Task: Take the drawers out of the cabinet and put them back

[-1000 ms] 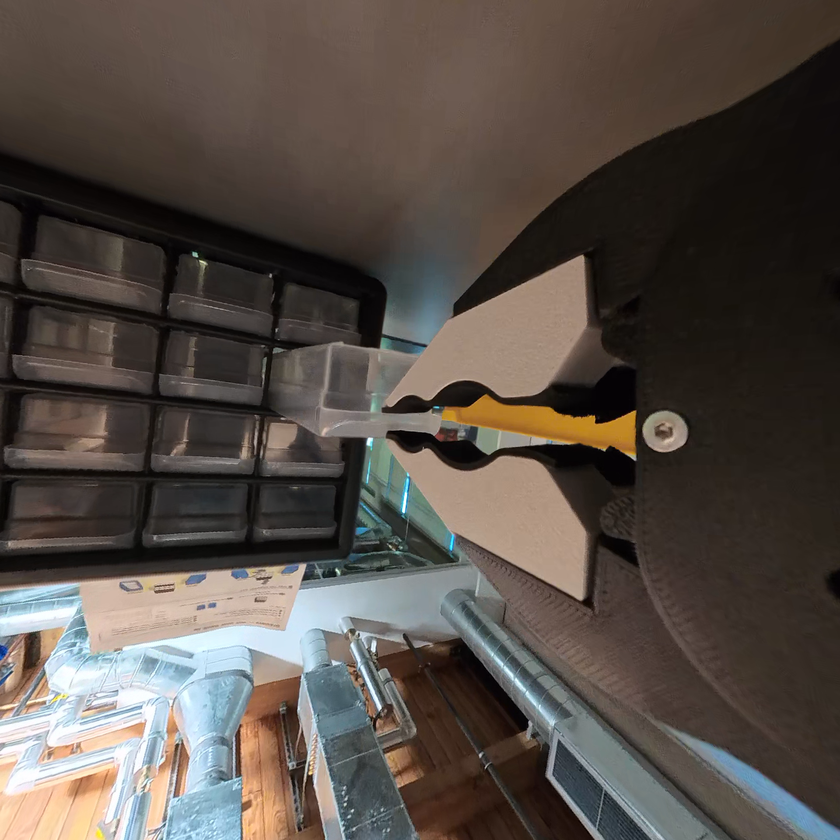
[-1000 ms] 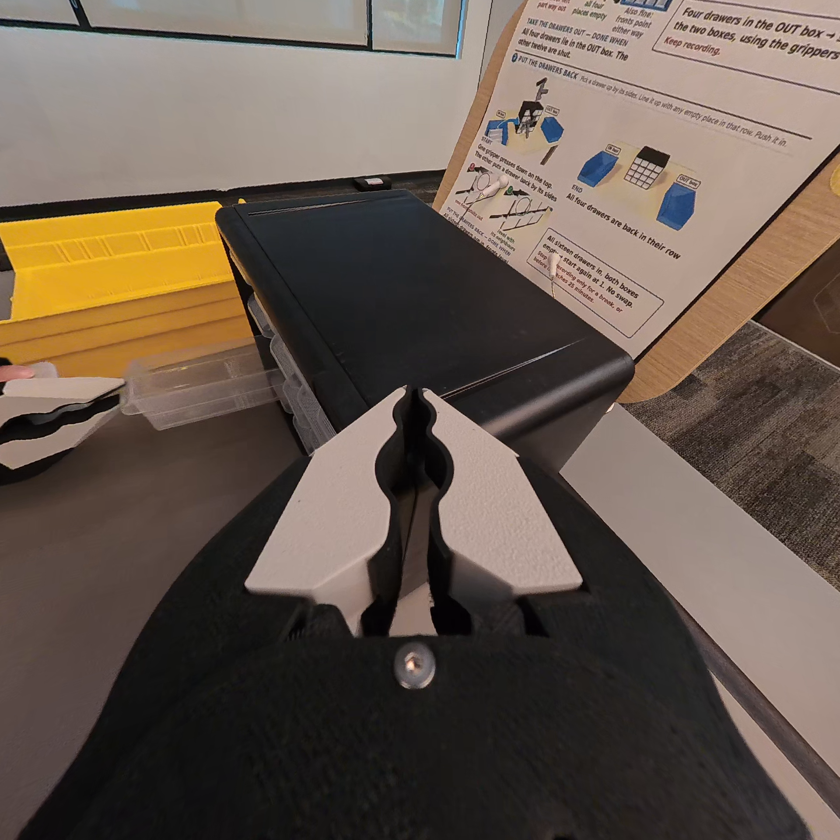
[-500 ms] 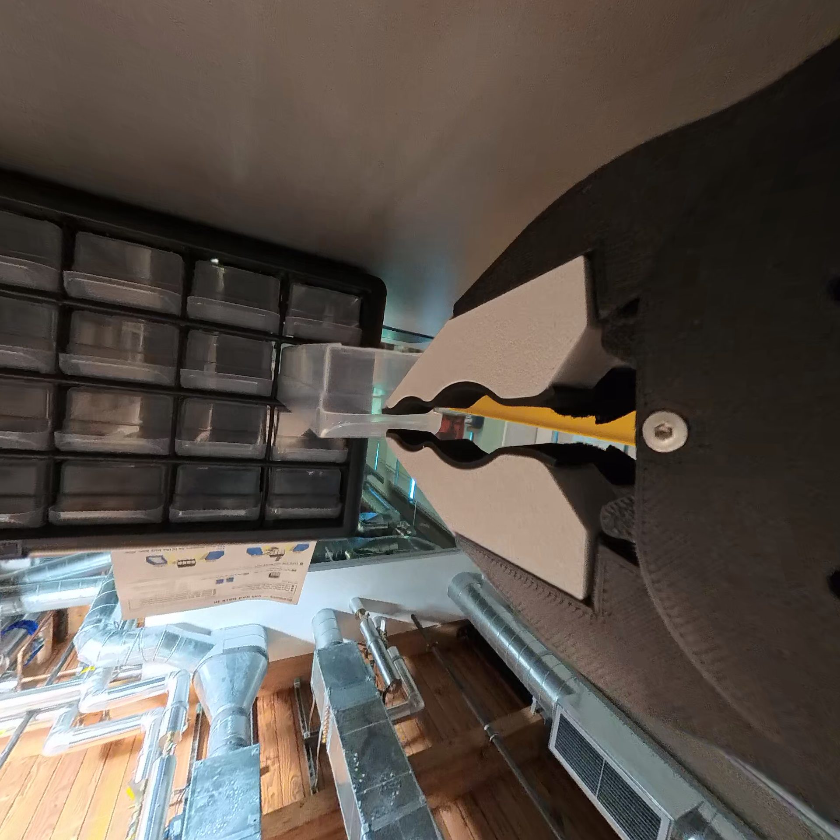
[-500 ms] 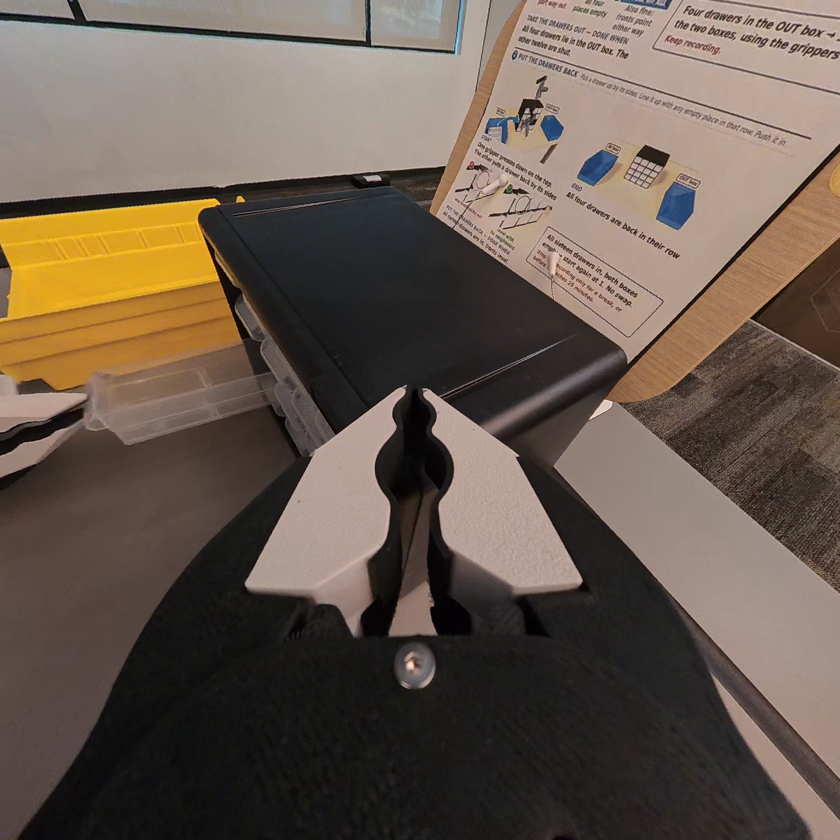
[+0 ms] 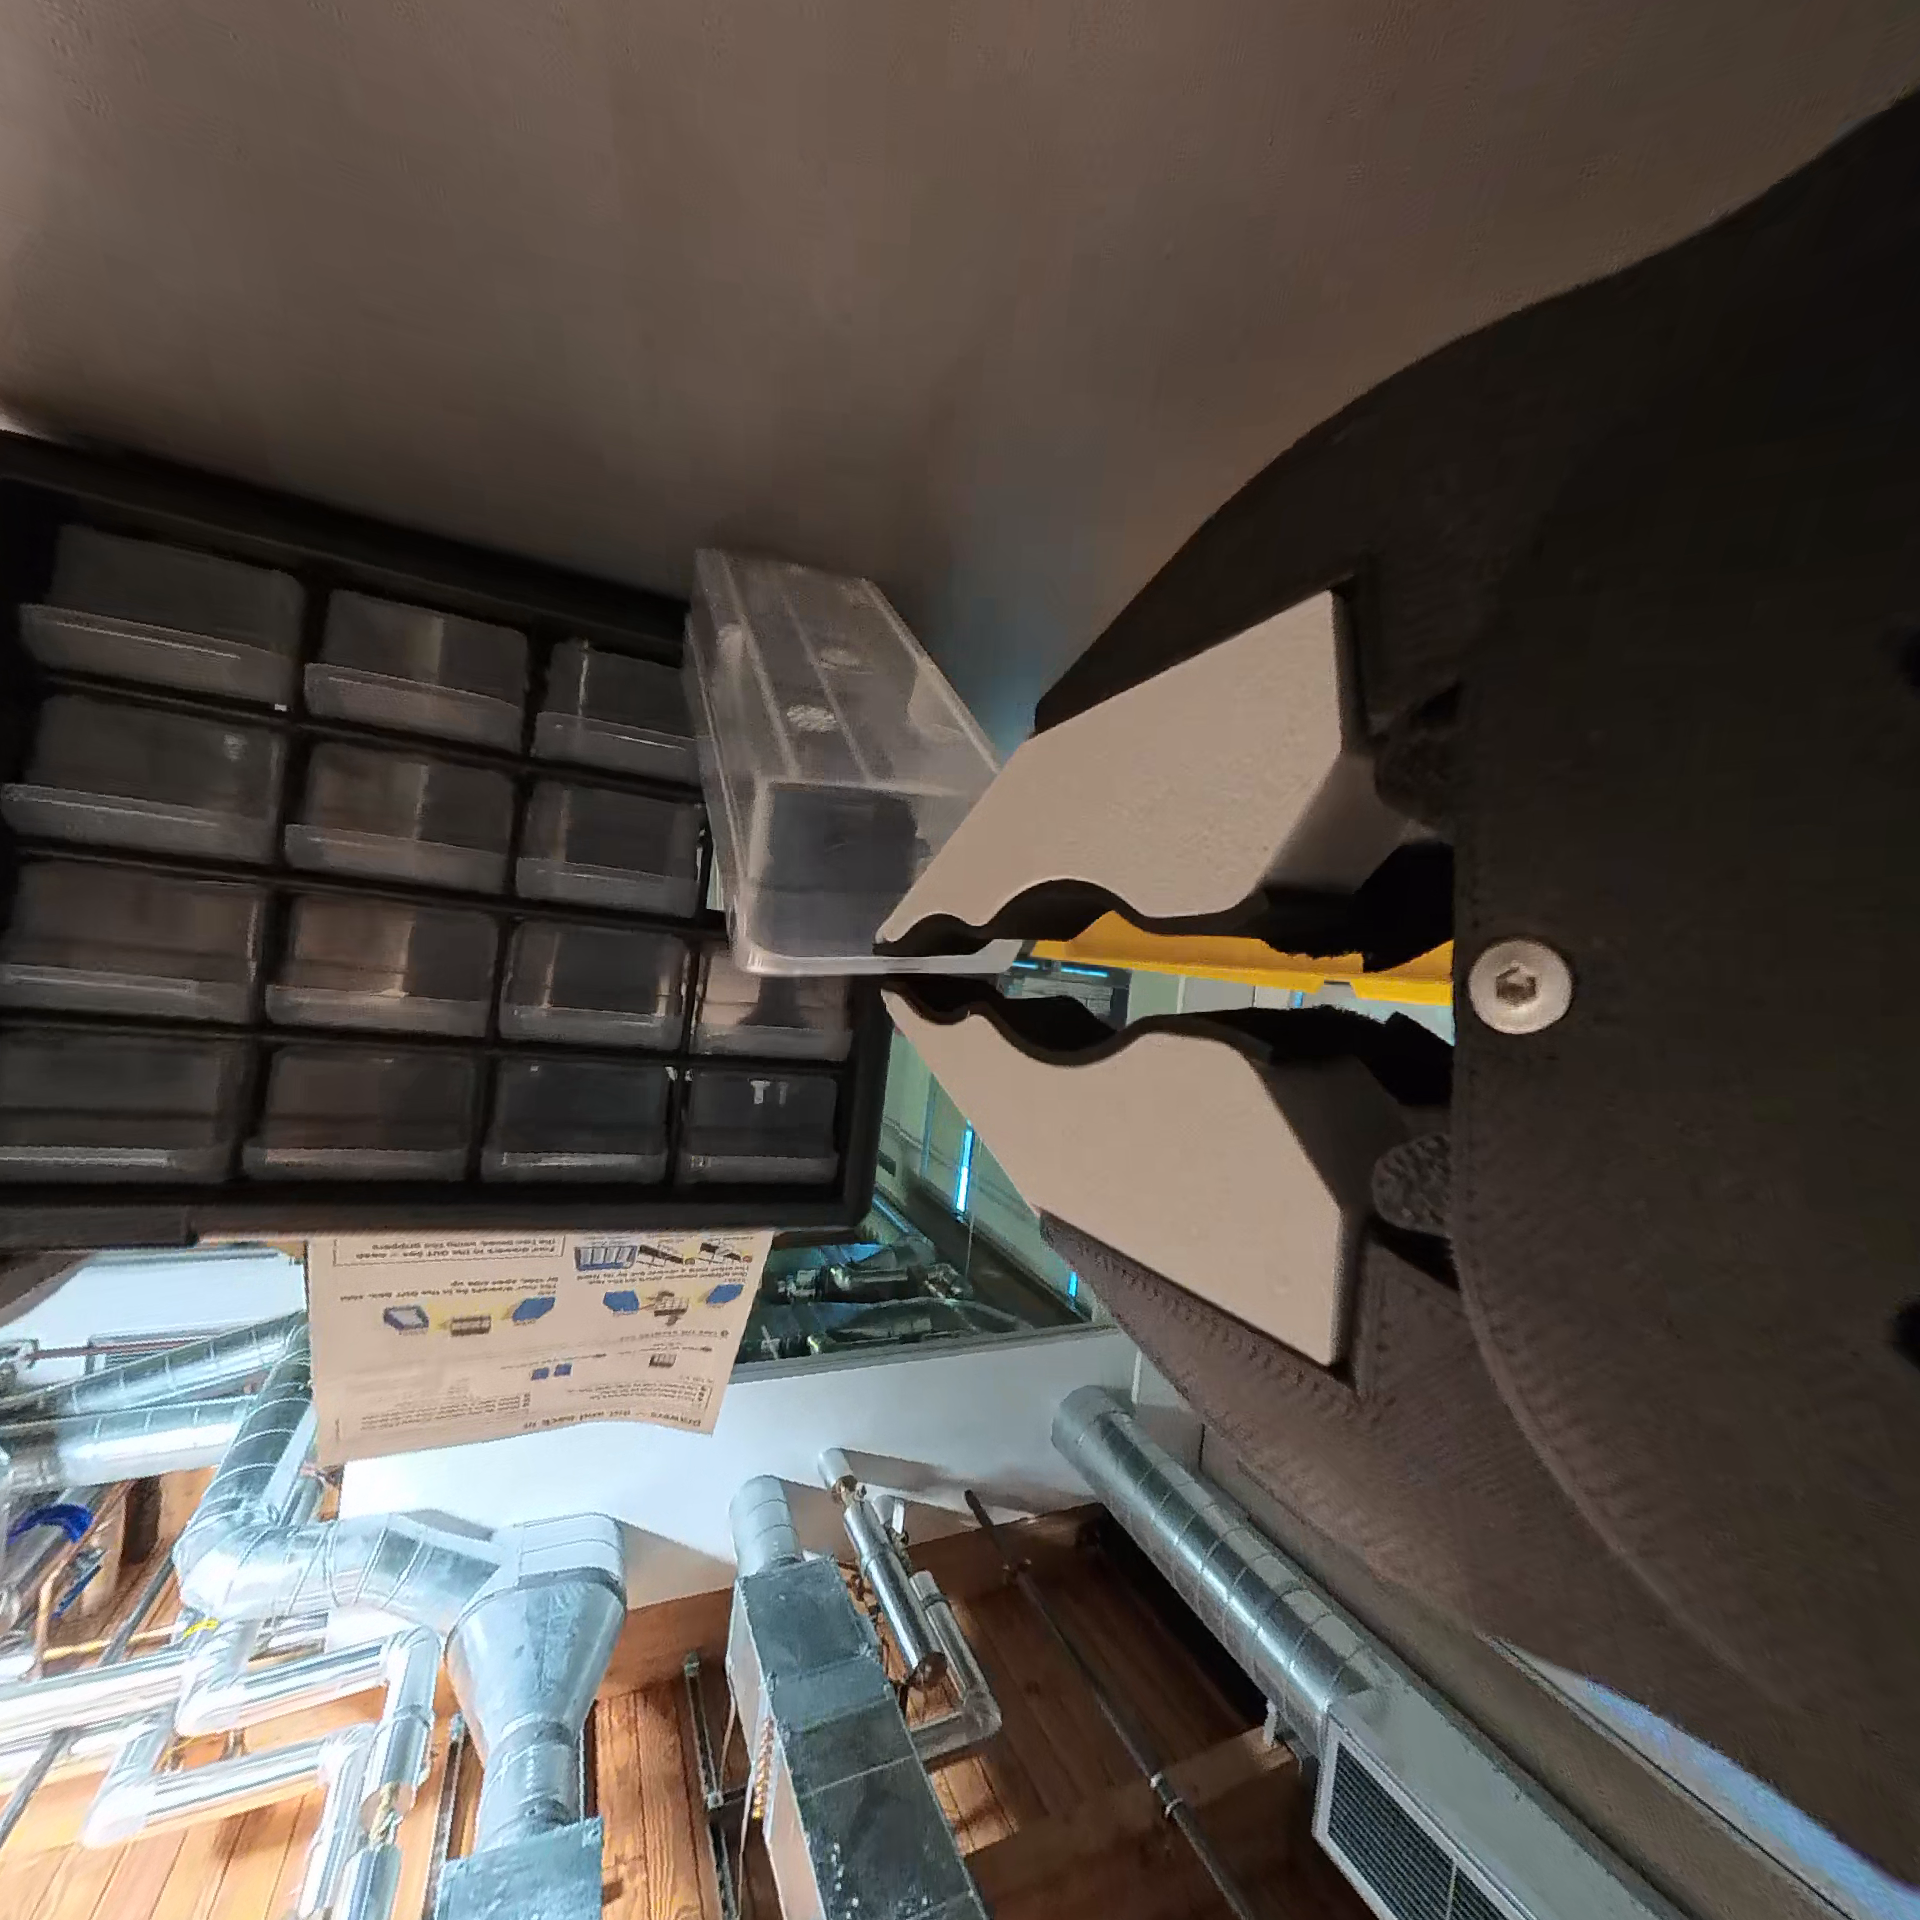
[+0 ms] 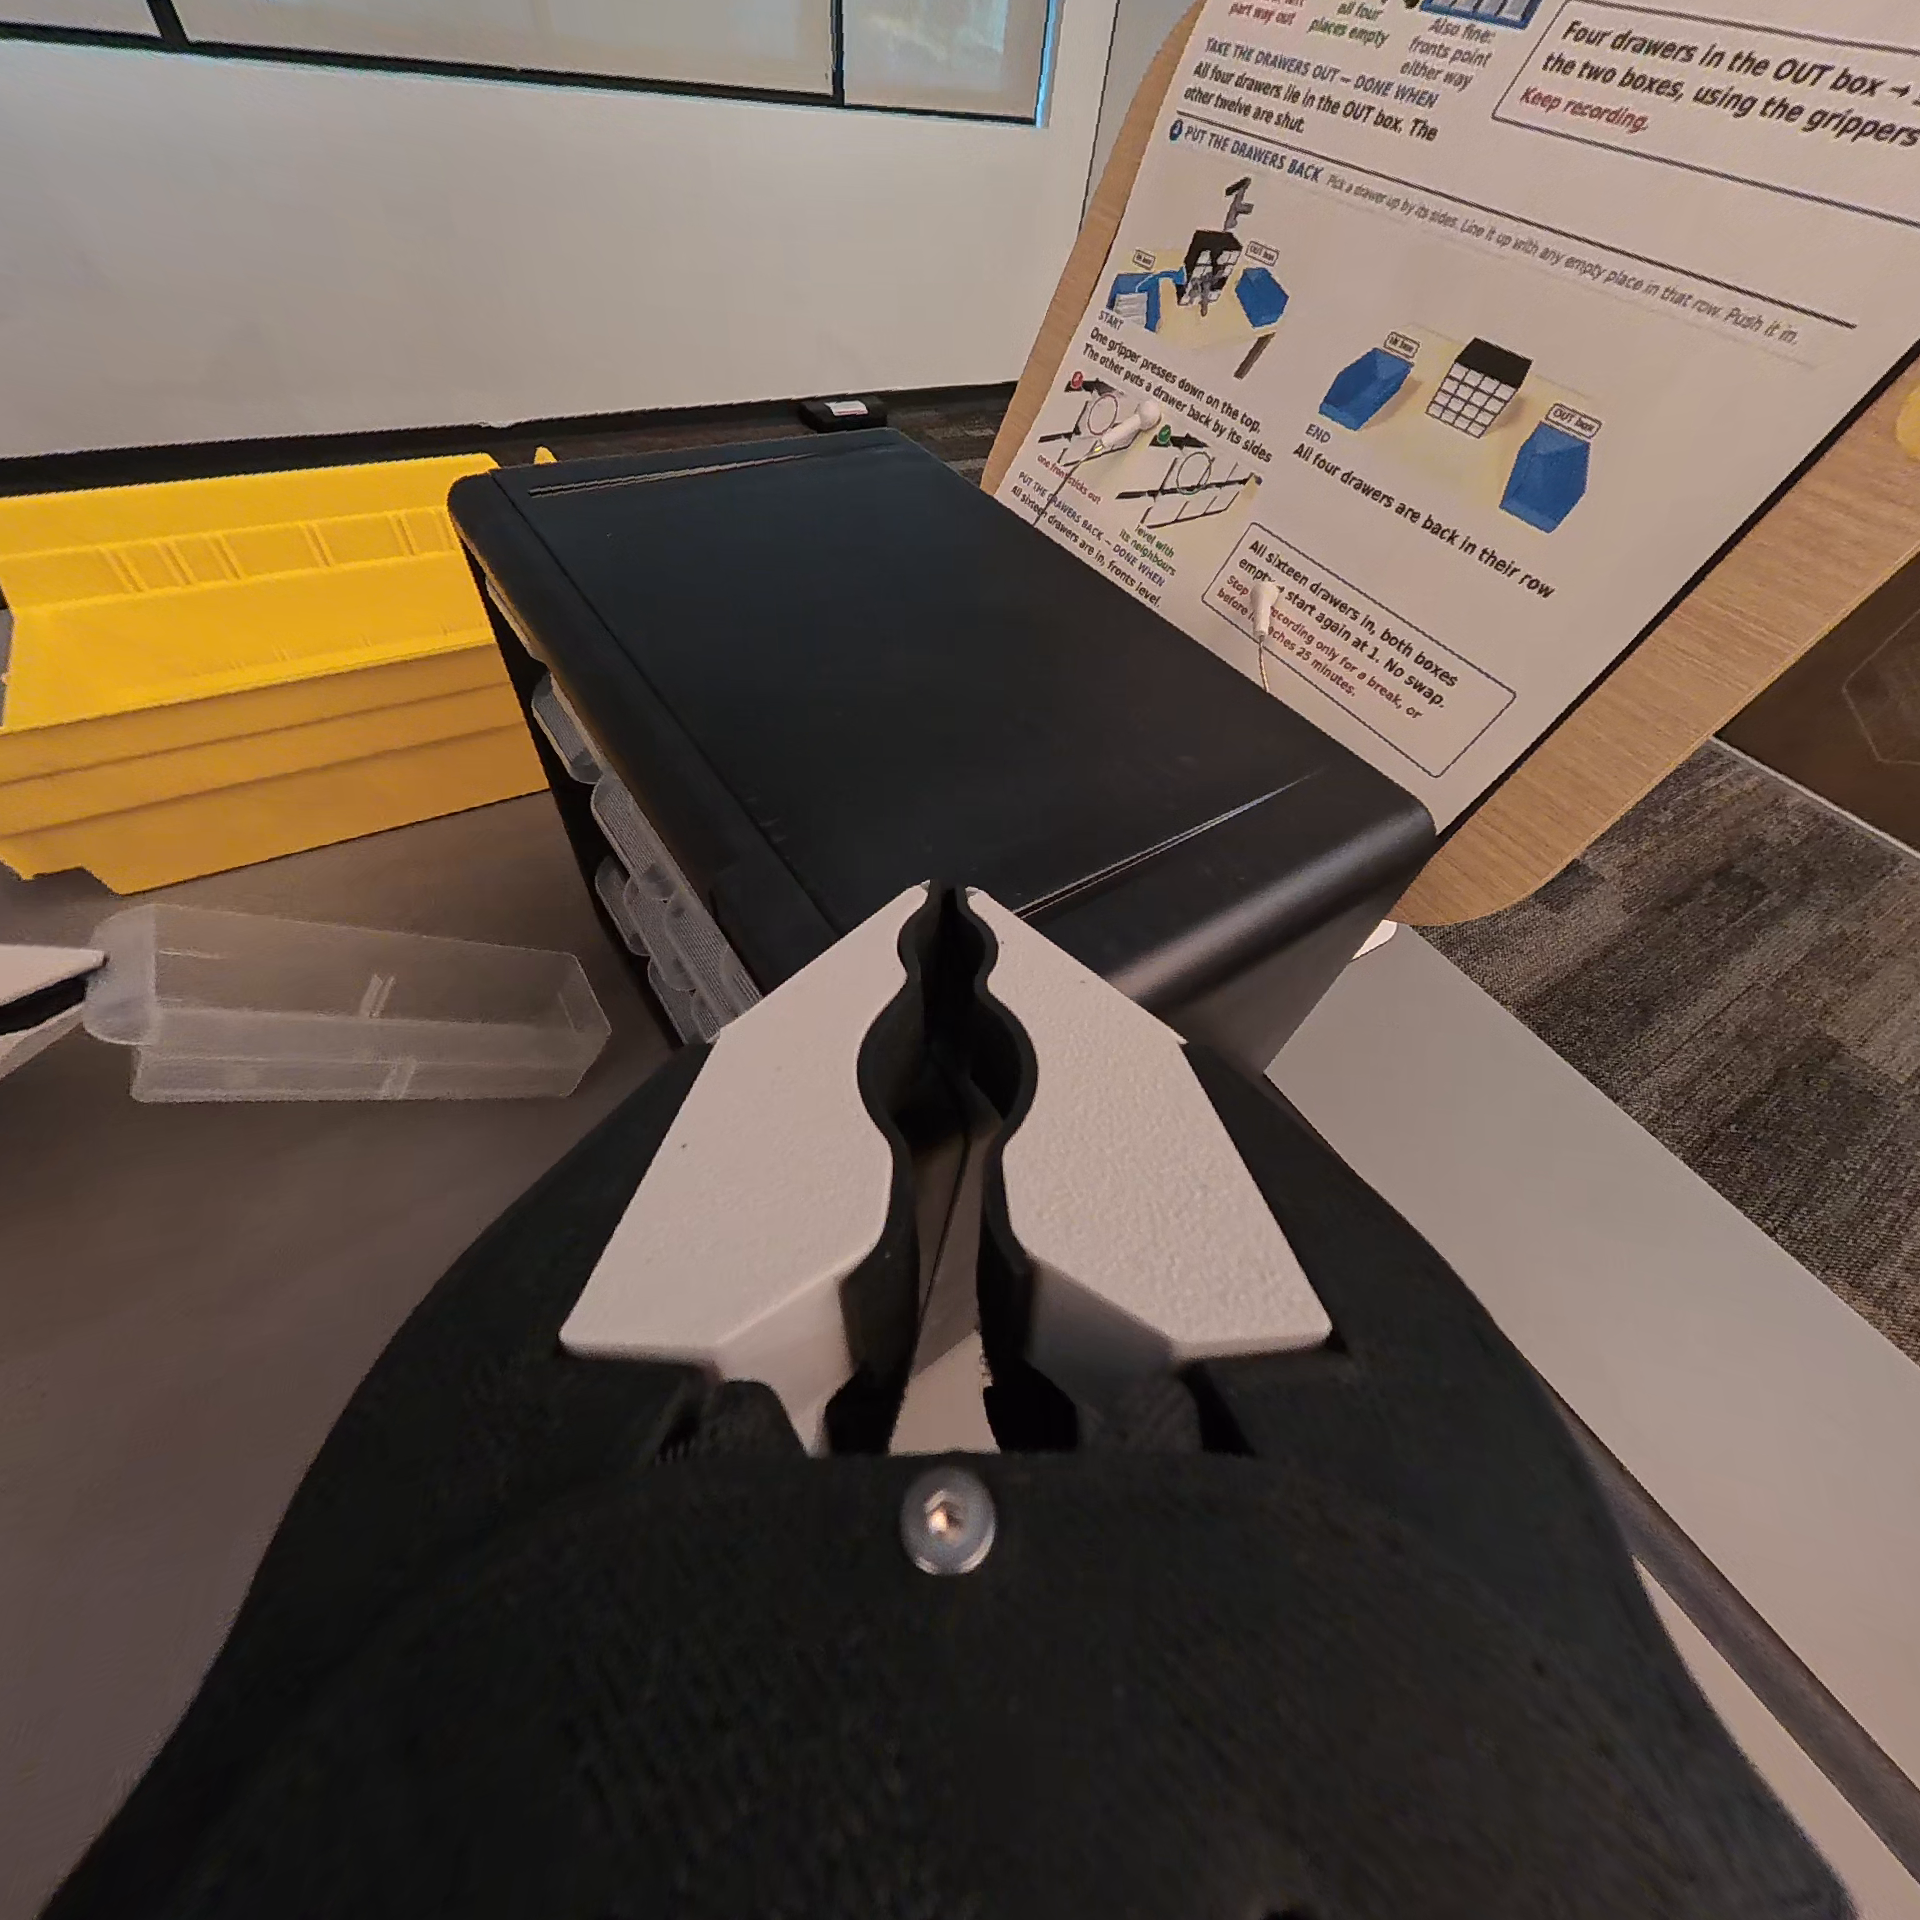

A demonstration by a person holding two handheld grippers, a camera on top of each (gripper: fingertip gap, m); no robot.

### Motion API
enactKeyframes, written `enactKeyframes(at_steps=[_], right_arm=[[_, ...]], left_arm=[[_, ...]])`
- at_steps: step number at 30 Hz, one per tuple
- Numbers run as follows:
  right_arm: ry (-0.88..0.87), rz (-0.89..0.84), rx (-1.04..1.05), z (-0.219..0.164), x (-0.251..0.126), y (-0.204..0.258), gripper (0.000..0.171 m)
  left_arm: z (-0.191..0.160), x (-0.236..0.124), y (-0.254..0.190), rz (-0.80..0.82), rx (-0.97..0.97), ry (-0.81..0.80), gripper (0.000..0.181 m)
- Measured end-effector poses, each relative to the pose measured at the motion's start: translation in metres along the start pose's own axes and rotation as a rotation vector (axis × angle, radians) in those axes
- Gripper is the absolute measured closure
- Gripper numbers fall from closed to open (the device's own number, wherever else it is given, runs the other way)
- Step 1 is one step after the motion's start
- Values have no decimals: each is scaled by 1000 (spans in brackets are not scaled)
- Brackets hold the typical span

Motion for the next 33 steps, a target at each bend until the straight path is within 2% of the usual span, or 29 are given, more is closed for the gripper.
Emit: enactKeyframes(at_steps=[1,10,15,22,30,33], right_arm=[[0,1,1,0,0,0,171],[2,-6,-6,0,0,1,171],[1,-6,-6,0,0,1,171],[2,-9,-7,0,0,1,171],[-2,-2,6,0,0,0,171],[-2,-10,-2,0,0,1,171]], left_arm=[[1,-2,-2,-11,1,-1,180],[22,-18,-47,-121,47,-66,177],[19,-15,-54,-204,-33,-66,174],[19,-10,-58,-358,-175,-53,137],[13,-26,-18,-653,-656,-342,77],[3,-23,7,-620,-818,-393,71]])
Point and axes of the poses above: each gripper's, where its closed fingertips meet, x out along the fingers, z out of its top, y = z × x across the jaws, the point moved 9 cm from there along -x, back along the fingers, and after that the axes turned 14 degrees about -z, right-handed, at the moved point
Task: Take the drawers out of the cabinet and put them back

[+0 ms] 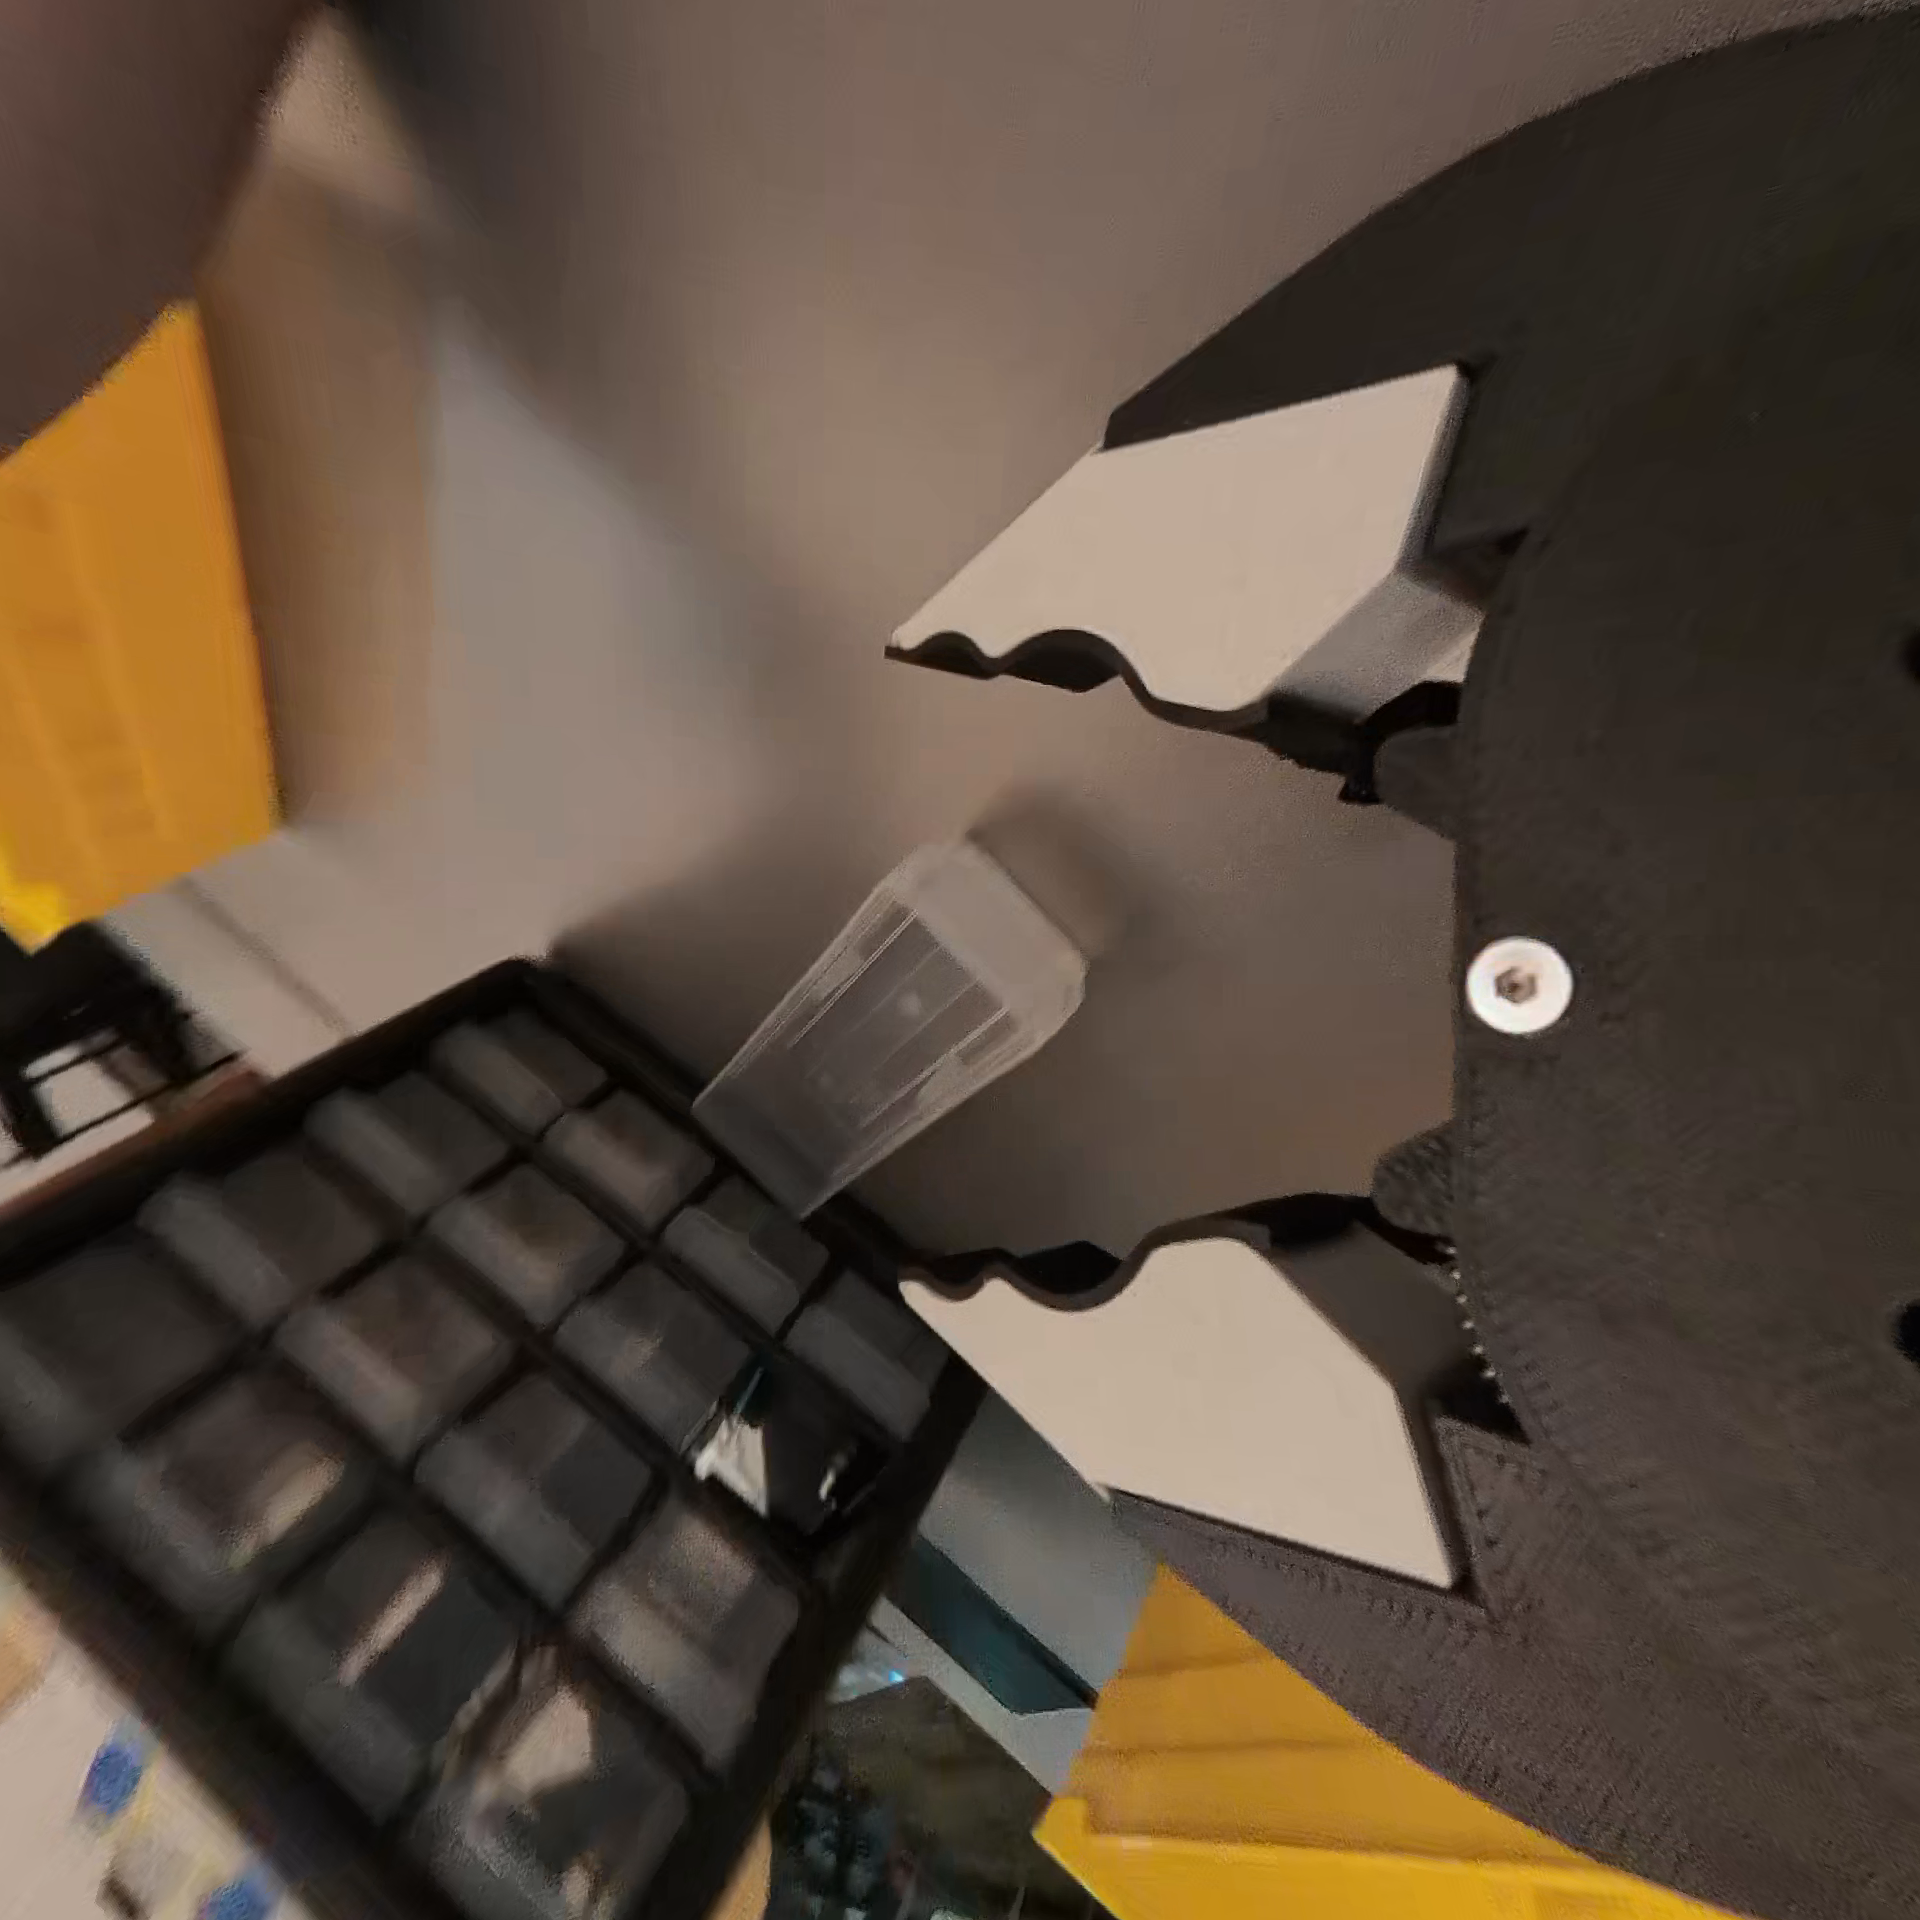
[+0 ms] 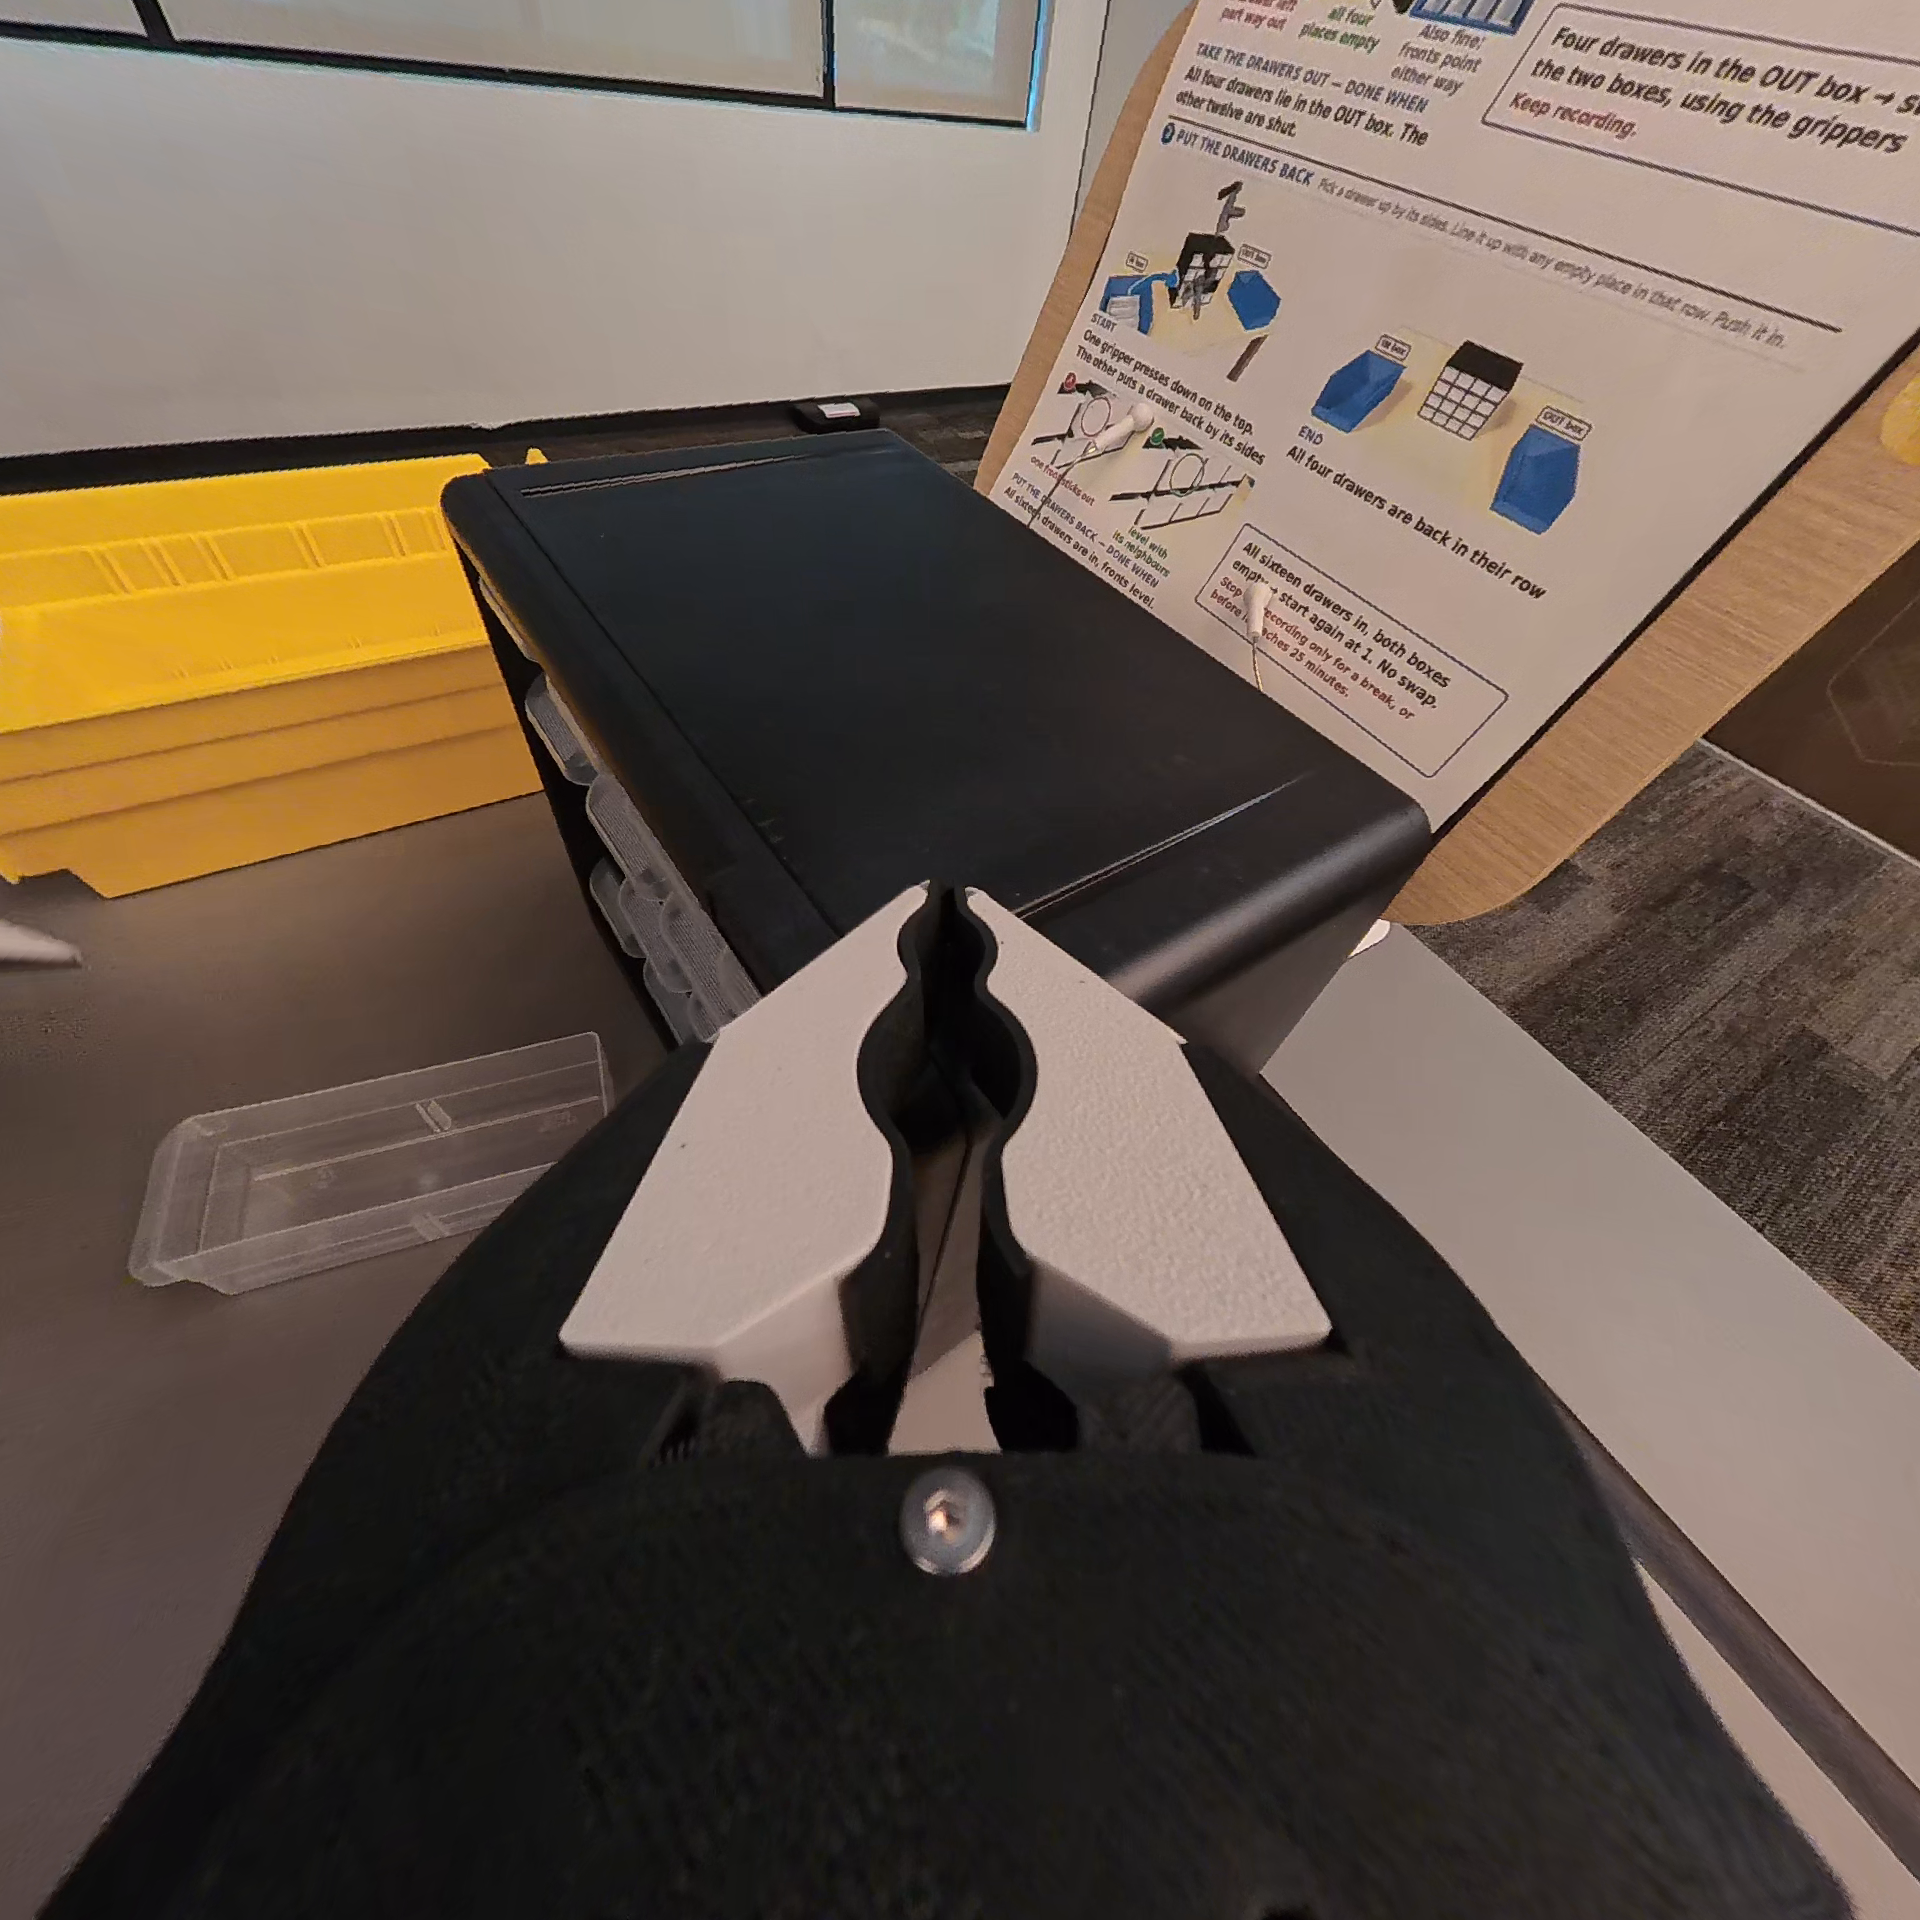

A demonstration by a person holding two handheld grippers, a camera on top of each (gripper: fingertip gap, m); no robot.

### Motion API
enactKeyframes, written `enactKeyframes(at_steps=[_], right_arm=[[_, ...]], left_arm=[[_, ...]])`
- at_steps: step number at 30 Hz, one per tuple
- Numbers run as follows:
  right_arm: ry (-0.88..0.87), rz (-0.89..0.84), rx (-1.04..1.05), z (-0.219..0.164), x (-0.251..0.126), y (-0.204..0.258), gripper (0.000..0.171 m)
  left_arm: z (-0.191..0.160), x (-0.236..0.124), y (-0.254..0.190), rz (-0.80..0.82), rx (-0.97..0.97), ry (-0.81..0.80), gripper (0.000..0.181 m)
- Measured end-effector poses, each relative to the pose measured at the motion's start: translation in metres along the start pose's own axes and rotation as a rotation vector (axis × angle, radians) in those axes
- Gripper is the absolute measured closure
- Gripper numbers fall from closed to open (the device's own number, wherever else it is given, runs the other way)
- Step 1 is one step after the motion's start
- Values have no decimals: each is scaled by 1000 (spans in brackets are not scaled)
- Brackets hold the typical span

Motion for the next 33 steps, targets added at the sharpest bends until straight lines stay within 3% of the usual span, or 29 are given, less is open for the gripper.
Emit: enactKeyframes(at_steps=[4,6,7,11,17,23,29,33], right_arm=[[-14,-9,-7,0,0,1,171],[-49,-26,13,1,-1,1,146],[-78,-40,31,2,-4,1,136],[-269,-55,179,1,-29,-4,128],[-445,8,532,-36,-42,-11,124],[-418,60,549,-62,-24,-7,117],[-468,161,657,-77,-10,-9,118],[-478,190,697,-80,-8,-10,119]], left_arm=[[23,-21,67,167,-256,-350,91],[30,-26,111,247,-385,-491,99],[31,-25,132,284,-421,-525,99],[31,-3,183,275,-549,-571,109],[13,15,203,297,-644,-722,127],[2,22,199,210,-559,-775,120],[-4,37,209,124,-567,-828,137],[-11,42,215,77,-591,-920,137]])
Point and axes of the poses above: each gripper's, where its closed fingertips meet, x out along the fingers, z out of its top, y = z × x across the jaws, the point moved 9 cm from there along -x, back along the fingers, and after that the axes turned 14 degrees about -z, right-handed, at the moved point
